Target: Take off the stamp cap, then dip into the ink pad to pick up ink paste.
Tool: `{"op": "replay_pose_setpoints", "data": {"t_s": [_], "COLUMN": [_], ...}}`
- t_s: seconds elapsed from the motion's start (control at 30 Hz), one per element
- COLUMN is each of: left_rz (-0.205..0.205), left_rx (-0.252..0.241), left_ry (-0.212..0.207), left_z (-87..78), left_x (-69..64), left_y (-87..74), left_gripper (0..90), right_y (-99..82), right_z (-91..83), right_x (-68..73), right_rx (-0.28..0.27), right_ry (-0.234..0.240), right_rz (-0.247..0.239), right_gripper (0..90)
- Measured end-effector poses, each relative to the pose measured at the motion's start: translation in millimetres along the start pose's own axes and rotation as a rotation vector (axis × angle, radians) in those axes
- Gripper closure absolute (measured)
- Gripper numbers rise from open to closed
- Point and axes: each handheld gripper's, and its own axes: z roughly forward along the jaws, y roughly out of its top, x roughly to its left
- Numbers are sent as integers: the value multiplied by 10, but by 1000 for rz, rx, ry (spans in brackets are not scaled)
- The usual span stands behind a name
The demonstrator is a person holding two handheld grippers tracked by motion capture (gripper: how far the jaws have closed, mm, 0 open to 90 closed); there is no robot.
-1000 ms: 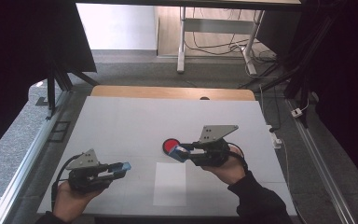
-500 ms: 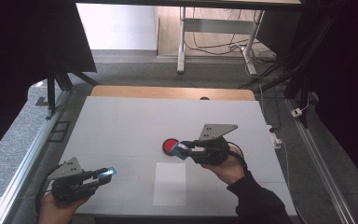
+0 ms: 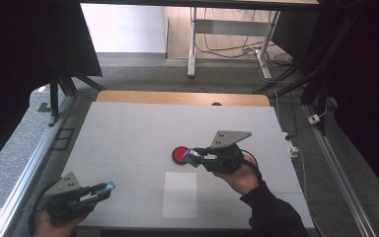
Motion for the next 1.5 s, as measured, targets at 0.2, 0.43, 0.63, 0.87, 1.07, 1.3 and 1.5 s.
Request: {"op": "replay_pose_setpoints", "data": {"t_s": [0.2,0.43,0.63,0.87,1.07,1.3,1.5], "left_rz": [-21,-53,-54,-21,-21,-31,-25], "left_rx": [30,25,20,21,7,1,5], "left_ry": [-9,-27,-18,21,36,39,42], "left_z": [30,13,-8,-46,-91,-114,-112], "left_x": [17,56,51,-7,-13,-8,-15], "left_y": [-34,-67,-82,-105,-136,-155,-156], "left_gripper": [683,684,683,683,683,683,683], "right_y": [-16,-13,-9,1,27,36,33], "right_z": [16,61,140,250,340,479,594], "right_x": [-23,-69,-114,-174,-214,-287,-366], "right_rx": [9,23,38,47,61,88,119], "right_ry": [-6,-11,-17,-8,-24,-48,-84], "right_rz": [9,21,30,47,49,54,55], "right_gripper": [716,716,716,716,716,716,716]}}
